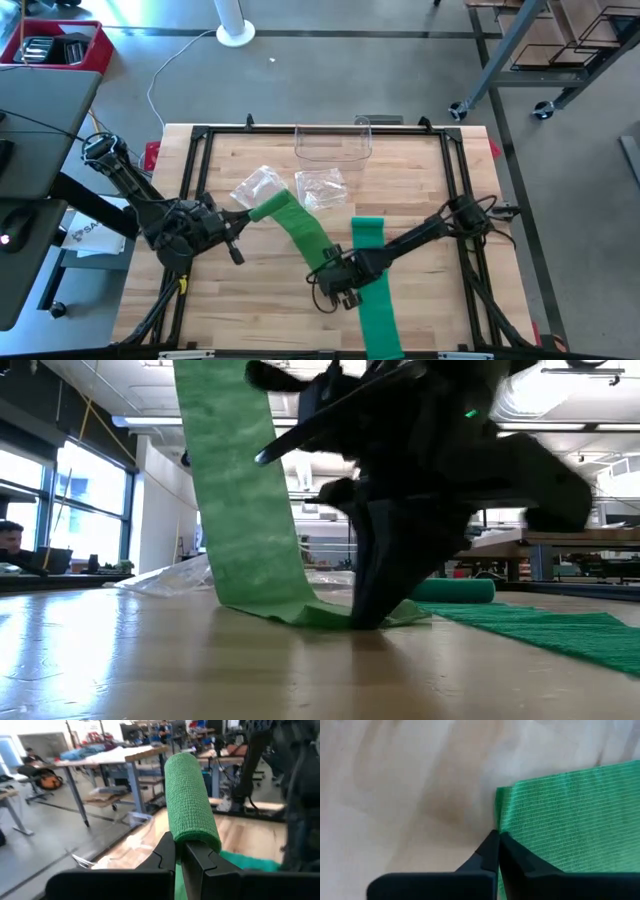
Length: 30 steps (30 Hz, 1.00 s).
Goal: Roll bandage
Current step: Roll the green bandage on the table
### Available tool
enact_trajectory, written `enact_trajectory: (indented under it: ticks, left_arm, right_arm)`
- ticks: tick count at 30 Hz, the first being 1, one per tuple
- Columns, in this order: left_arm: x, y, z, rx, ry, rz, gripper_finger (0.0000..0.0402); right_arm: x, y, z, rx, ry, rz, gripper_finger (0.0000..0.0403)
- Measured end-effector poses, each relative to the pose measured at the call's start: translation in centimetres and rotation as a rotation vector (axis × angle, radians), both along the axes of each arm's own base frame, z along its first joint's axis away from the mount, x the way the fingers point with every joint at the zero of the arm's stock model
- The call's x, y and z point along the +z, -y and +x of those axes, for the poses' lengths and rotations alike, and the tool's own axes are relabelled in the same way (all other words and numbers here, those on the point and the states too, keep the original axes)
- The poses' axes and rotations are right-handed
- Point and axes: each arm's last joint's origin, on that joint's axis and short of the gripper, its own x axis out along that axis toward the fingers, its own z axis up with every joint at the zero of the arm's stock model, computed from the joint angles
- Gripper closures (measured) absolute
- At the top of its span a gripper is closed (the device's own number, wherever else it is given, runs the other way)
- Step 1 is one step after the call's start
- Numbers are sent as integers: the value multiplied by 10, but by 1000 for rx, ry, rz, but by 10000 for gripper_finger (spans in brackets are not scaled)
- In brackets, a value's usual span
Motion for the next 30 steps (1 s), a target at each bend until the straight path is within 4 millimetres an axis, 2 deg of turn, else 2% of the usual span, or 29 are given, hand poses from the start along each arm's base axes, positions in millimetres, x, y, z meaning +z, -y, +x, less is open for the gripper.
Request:
enact_trajectory:
  ticks: [2,6,10,13,18,23,30]
  left_arm:
    - [-5,-3,2,-15,-21,-25,399]
    - [-16,-12,4,-17,-70,-75,399]
    - [-23,-18,7,16,-106,-89,399]
    - [-27,-20,11,22,-137,-81,399]
    - [-39,-21,22,-7,-220,-93,399]
    - [-58,-15,37,-30,-299,-128,399]
    - [-100,7,60,-145,-459,-196,399]
  right_arm:
    - [10,-22,-12,30,-4,27,402]
    - [49,-67,-33,72,90,47,402]
    - [74,-109,-57,72,132,33,403]
    - [105,-136,-76,65,193,55,403]
    - [150,-161,-103,-11,292,56,403]
    - [196,-182,-130,11,434,113,403]
    - [250,-184,-148,27,654,68,403]
